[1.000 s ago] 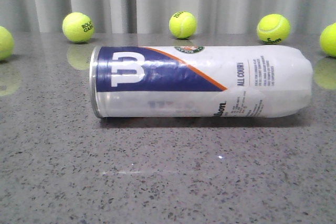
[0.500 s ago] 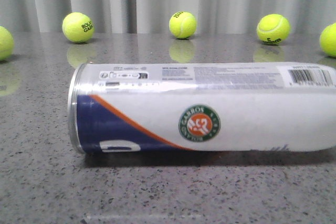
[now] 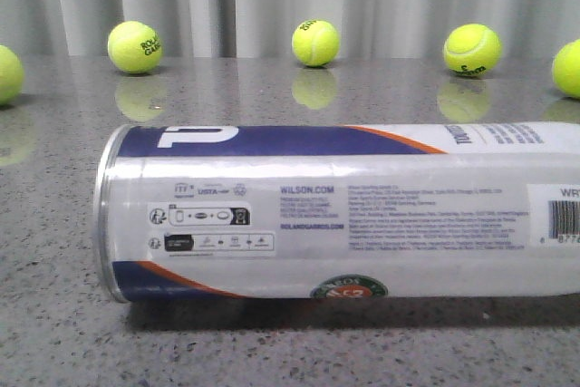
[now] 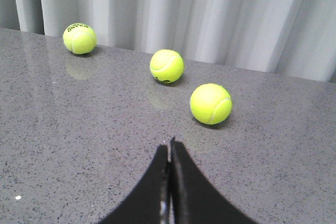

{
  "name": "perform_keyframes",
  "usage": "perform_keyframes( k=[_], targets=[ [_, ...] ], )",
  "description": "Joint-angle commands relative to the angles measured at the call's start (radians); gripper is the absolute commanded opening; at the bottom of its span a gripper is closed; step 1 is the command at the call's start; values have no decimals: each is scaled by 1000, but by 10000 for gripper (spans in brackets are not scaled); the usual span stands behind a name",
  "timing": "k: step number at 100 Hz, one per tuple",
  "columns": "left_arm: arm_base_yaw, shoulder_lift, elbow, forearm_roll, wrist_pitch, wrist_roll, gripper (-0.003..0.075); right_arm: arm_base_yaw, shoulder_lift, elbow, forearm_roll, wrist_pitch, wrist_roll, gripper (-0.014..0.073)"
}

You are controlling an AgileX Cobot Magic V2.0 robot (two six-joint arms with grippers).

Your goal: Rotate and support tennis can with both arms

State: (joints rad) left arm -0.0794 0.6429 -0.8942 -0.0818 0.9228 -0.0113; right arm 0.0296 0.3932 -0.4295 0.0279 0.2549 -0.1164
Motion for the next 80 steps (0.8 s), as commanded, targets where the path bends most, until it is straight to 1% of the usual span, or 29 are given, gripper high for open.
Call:
perform_keyframes(
  k=[1,9,16,17,19,21,24,26,27,28,29,30,31,33,34,35,36,38,41,43,46,49,62,80],
  targets=[
    [2,38,-43,-13,-37,-5,-20,-8,3,-26,-6,-87,1,-66],
    [2,57,-43,-17,-35,-5,-16,-8,3,-26,-6,-87,1,-66],
    [2,68,-43,-35,-29,0,27,-8,3,-26,-6,-87,1,-66],
    [2,68,-43,-39,-29,5,55,-8,3,-26,-6,-87,1,-66],
    [2,69,-43,-48,-26,11,77,-8,3,-26,-6,-87,1,-66],
    [2,72,-43,-57,-24,18,115,-8,3,-26,-6,-87,1,-66],
    [2,72,-43,-70,-24,29,194,-8,3,-26,-6,-87,1,-66],
    [2,72,-43,-81,-22,32,230,-8,3,-26,-6,-87,1,-66],
    [2,74,-43,-84,-22,32,269,-8,3,-26,-6,-87,1,-66],
    [2,74,-43,-88,-22,32,288,-8,3,-26,-6,-87,1,-66],
    [2,74,-43,-91,-22,32,330,-8,3,-26,-6,-87,1,-66],
    [2,74,-43,-96,-22,32,351,-8,3,-26,-6,-87,1,-66],
    [2,76,-43,-99,-22,32,393,-8,3,-26,-6,-87,1,-66],
    [2,76,-43,-105,-22,32,435,-8,3,-26,-6,-87,1,-66],
    [2,76,-43,-107,-22,32,477,-8,3,-26,-6,-87,1,-66],
    [2,76,-43,-111,-22,32,497,-8,3,-26,-6,-87,1,-66],
    [2,76,-43,-115,-22,32,536,-8,3,-26,-6,-87,1,-66],
    [2,79,-43,-125,-22,32,571,-8,3,-26,-6,-87,1,-66],
    [2,81,-43,-140,-21,32,643,-8,3,-26,-6,-87,1,-66],
    [2,86,-43,-152,-20,32,676,-8,3,-26,-6,-87,1,-66],
    [2,94,-43,-168,-19,32,705,-8,3,-26,-6,-87,1,-66],
    [2,102,-41,-194,-19,32,713,-8,3,-26,-6,-87,1,-66],
    [2,157,-41,-324,-8,42,674,-8,3,-26,-6,-87,1,-66],
    [2,261,-41,-548,29,221,635,-8,3,-26,-6,-87,1,-66]
  ],
)
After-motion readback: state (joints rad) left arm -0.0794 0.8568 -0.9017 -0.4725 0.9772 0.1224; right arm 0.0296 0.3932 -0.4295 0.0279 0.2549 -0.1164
